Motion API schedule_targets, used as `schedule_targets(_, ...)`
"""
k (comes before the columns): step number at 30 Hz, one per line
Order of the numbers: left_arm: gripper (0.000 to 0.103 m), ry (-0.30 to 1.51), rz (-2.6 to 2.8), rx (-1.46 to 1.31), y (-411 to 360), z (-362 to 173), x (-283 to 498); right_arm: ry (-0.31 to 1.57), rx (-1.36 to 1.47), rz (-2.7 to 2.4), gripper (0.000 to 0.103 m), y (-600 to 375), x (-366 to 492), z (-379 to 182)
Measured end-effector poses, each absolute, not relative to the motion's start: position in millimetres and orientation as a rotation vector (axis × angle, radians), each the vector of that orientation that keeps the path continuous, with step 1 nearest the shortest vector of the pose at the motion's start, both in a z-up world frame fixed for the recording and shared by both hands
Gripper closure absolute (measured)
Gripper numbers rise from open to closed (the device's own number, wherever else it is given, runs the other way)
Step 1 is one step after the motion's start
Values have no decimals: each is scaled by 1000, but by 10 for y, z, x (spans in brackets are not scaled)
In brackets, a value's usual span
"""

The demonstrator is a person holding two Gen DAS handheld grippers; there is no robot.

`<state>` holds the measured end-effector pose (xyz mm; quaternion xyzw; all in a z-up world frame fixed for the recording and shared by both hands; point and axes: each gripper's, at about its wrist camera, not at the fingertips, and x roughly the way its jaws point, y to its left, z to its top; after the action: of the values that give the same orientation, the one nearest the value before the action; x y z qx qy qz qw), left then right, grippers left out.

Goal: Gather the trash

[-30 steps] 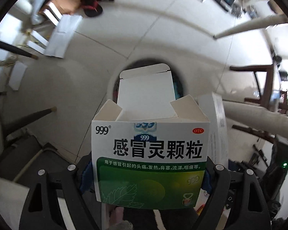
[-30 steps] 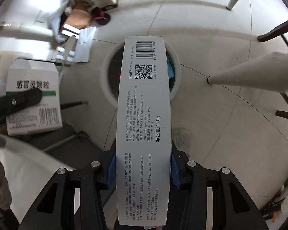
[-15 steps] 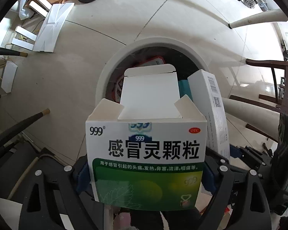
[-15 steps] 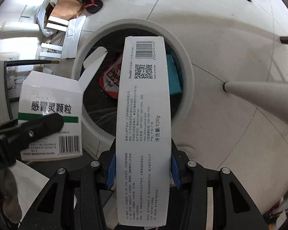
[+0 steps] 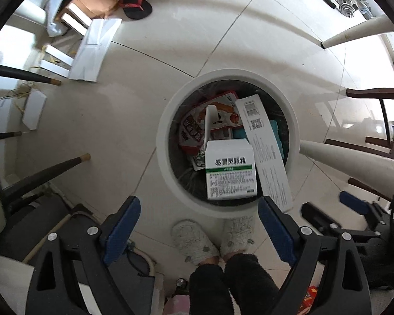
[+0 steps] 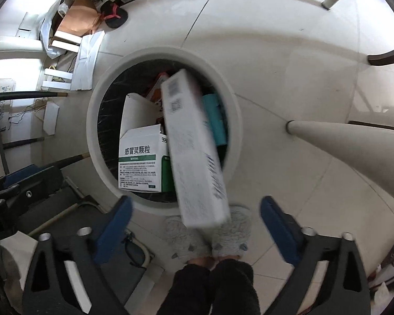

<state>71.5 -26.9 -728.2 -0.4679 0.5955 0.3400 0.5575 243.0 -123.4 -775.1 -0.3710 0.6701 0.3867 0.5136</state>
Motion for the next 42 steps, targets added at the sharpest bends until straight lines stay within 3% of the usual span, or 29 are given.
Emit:
schedule_targets(11,12,1412,899,-1053,-884,-6264,432,1551,-865,928,0,-1691,2367,-6604)
schedule_targets(27,12,1284,946,-974,-1620,-3934,451,1526,-765,1036,0,-2433,2414,-3908)
schedule_targets(42,12,1150,641,-787,-1524,-2179,671,1558,-550,1198,0,-2836,2716,-1758)
